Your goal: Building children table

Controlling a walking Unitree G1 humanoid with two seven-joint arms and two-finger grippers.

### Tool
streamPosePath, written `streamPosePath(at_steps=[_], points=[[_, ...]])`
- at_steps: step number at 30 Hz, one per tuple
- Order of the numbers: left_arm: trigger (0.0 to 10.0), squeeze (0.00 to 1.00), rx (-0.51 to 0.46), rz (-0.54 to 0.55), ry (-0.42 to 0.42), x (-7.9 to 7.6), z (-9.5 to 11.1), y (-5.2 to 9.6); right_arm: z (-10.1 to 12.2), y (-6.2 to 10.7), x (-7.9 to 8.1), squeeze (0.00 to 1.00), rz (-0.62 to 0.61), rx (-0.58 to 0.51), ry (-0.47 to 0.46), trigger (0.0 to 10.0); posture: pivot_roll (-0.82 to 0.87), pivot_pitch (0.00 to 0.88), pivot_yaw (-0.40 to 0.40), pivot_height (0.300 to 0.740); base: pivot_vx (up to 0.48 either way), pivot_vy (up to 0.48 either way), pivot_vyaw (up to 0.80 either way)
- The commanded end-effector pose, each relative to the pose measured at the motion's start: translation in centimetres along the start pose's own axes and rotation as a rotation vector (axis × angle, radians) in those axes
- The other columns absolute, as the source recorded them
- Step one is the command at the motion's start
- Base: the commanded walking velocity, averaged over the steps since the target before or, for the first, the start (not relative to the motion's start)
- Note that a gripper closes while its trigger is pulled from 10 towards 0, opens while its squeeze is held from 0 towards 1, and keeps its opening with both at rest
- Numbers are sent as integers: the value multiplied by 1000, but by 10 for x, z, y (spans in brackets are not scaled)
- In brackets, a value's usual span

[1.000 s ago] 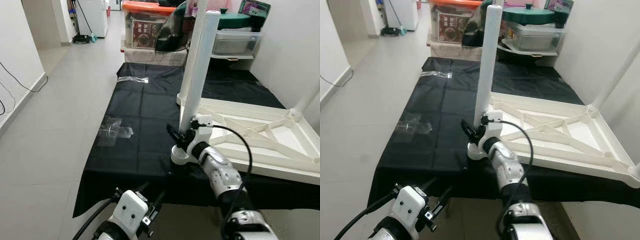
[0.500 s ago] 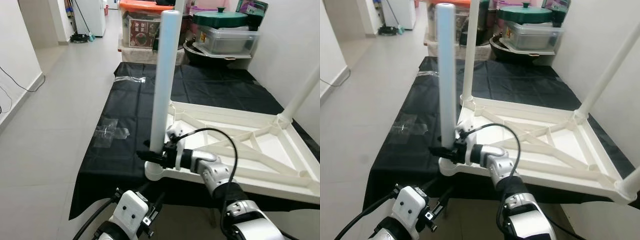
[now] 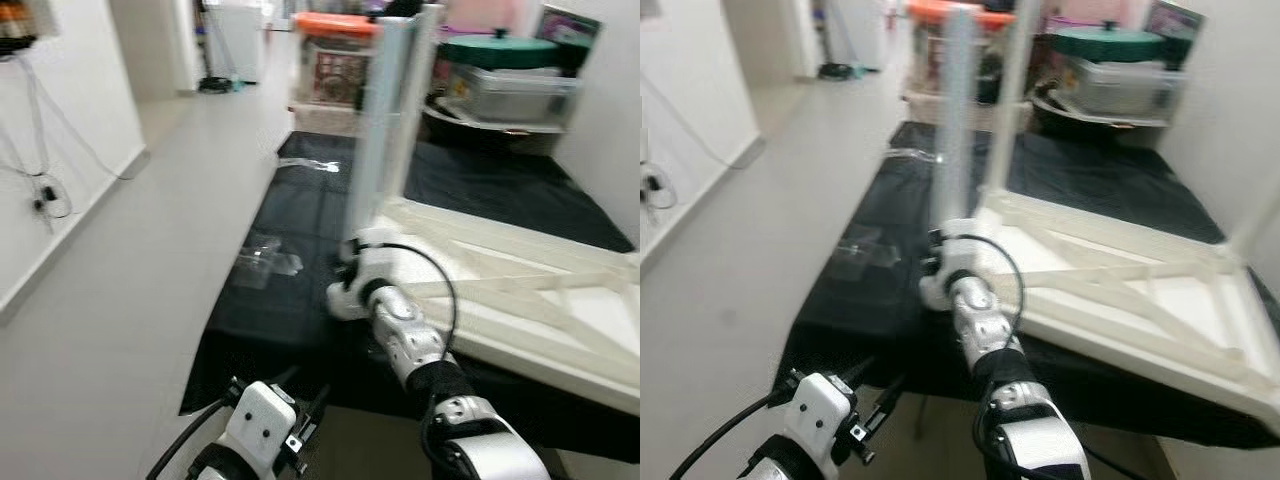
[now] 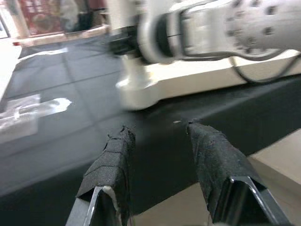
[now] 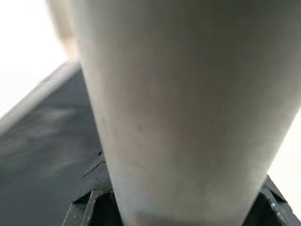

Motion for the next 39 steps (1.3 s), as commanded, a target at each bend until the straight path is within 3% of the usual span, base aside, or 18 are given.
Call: streamPosePath(at_steps=[1,10,13,15,16,20,21,26,27,31,32,33,34,39], points=[[10000,0,8,-12,6,-2,-2,0,2,4,-33,0,-195,-10,-22,0,121,32,-89,740,0,0,0],[10000,0,7,-19,3,-3,-3,0,14,19,-28,0,-293,-114,-59,0,118,20,-89,740,0,0,0],[10000,0,7,-19,2,-3,-3,0,14,26,-34,0,-375,-130,-45,0,120,21,-91,740,0,0,0],[10000,0,7,-20,2,-3,-2,0,15,31,-45,0,-440,-129,-29,588,120,21,-91,740,0,0,0],[10000,0,7,-20,3,-3,-3,0,16,32,-54,0,-474,-131,-20,2902,116,15,-89,740,0,0,0],[10000,0,7,-20,3,-3,-3,0,17,35,-63,0,-509,-132,-12,2902,116,15,-89,740,0,0,0],[10000,0,7,-23,4,-3,-3,0,19,36,-77,0,-561,-131,-8,10000,114,11,-84,740,0,0,0],[10000,0,8,-29,4,-3,-4,0,23,39,-95,0,-629,-136,-1,10000,115,9,-80,740,0,0,0],[10000,0,8,-32,4,-3,-4,0,23,40,-97,1000,-625,-140,-16,10000,115,9,-80,740,0,0,0],[10000,0,10,-36,1,-2,-5,0,20,43,-91,1000,-608,-144,-38,10000,120,13,-78,740,0,0,0],[10000,0,11,-36,0,-2,-5,0,20,45,-90,251,-605,-146,-35,10000,120,15,-76,740,0,0,0],[10000,0,11,-36,0,-2,-5,0,20,45,-90,251,-605,-146,-35,10000,120,15,-76,740,0,0,0],[10000,0,11,-36,-1,-2,-5,0,20,46,-89,0,-593,-154,-35,10000,120,15,-76,740,0,0,0],[10000,0,13,-40,-2,-1,-6,0,26,59,-89,0,-557,-188,-6,10000,107,20,-65,740,0,0,0]])
Point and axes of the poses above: a point about 5 cm out from each wrist's last joint towards the gripper, its own y axis pointing back from the gripper into the wrist, its own z axis along the axis of the wrist's last joint, x = y × z, the point moved 3 cm from there along -y, pointing out of the wrist towards the gripper, and after that the axes turned 14 degrees about -y, right-handed, at the moved point
